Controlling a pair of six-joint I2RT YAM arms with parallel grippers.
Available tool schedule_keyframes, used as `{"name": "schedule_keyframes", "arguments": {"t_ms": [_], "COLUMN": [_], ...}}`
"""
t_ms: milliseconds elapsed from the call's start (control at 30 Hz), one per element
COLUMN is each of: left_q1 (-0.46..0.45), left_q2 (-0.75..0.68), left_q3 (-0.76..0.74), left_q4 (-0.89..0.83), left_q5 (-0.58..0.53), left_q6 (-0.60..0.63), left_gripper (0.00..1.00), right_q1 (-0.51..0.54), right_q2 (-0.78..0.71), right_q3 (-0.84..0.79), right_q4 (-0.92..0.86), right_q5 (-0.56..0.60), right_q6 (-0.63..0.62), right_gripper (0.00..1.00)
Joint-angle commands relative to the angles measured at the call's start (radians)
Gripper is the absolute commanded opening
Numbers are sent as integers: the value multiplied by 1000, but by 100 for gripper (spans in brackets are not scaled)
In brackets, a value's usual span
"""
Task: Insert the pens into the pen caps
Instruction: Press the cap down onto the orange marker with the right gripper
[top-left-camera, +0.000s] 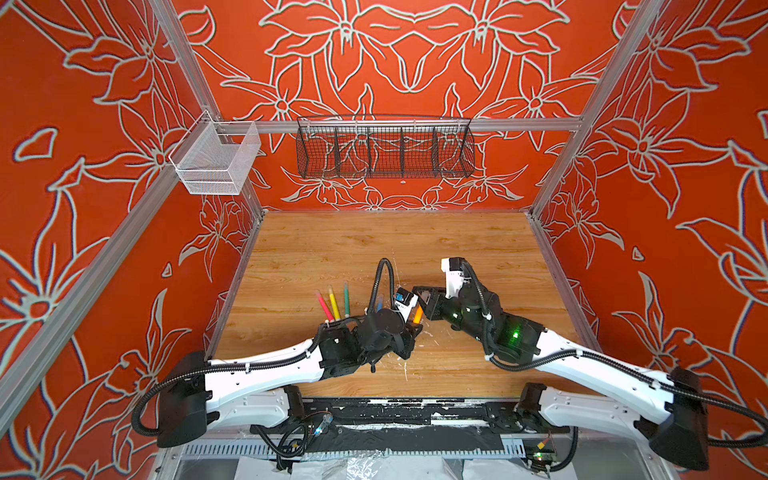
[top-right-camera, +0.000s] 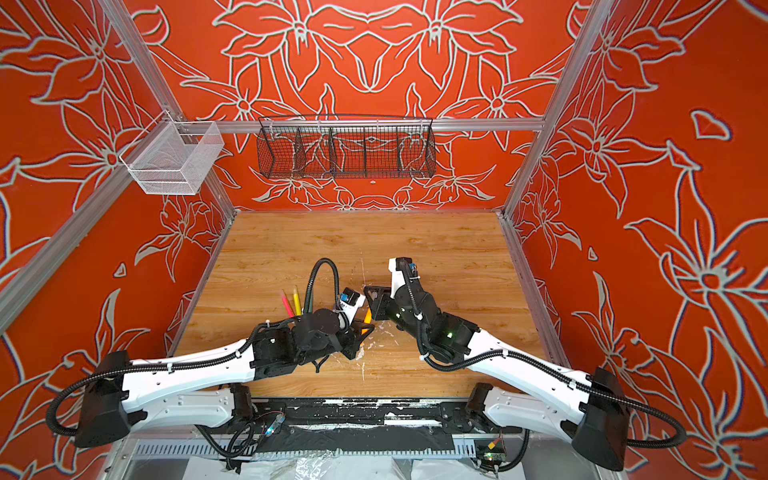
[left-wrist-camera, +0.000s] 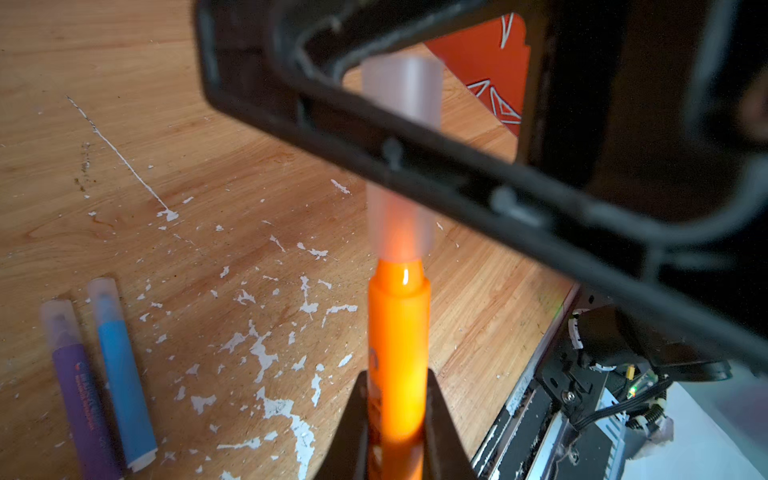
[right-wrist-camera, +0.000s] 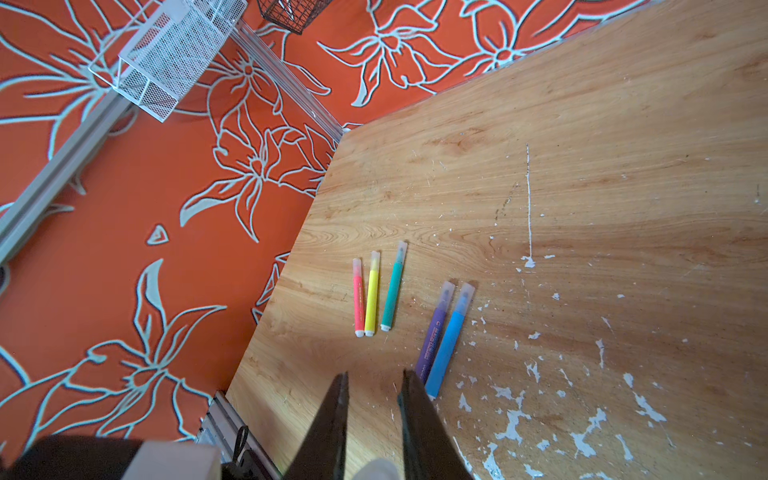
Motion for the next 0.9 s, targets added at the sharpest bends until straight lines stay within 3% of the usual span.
{"name": "schedule_keyframes", "arguments": {"t_ms": [0, 167, 333, 600, 733, 867], "left_q1": [-1, -1, -1, -1, -1, -1], "left_q2": [-28, -42, -28, -17, -20, -26], "left_q3": [-8, -28, -21, -29, -34, -40], "left_q4": [70, 127, 147, 136, 132, 132], "left_q5": [-26, -71, -74, -64, -45, -34], "left_q6": [17, 37, 60, 57, 57, 60], "left_gripper": [0, 0, 0, 0, 0, 0], "right_q1": [9, 22, 35, 35, 28, 17], "right_q2": [-20, -9, -1, -43, -47, -39], "right_q3": [-47, -94, -59, 27, 56, 72], "right_q4": [75, 145, 126, -33, -78, -82], "right_q5": [-12, -15, -16, 88, 120, 120], "right_q6": [72, 136, 98, 11, -5, -17], "right_gripper": [22, 19, 21, 54, 64, 67]}}
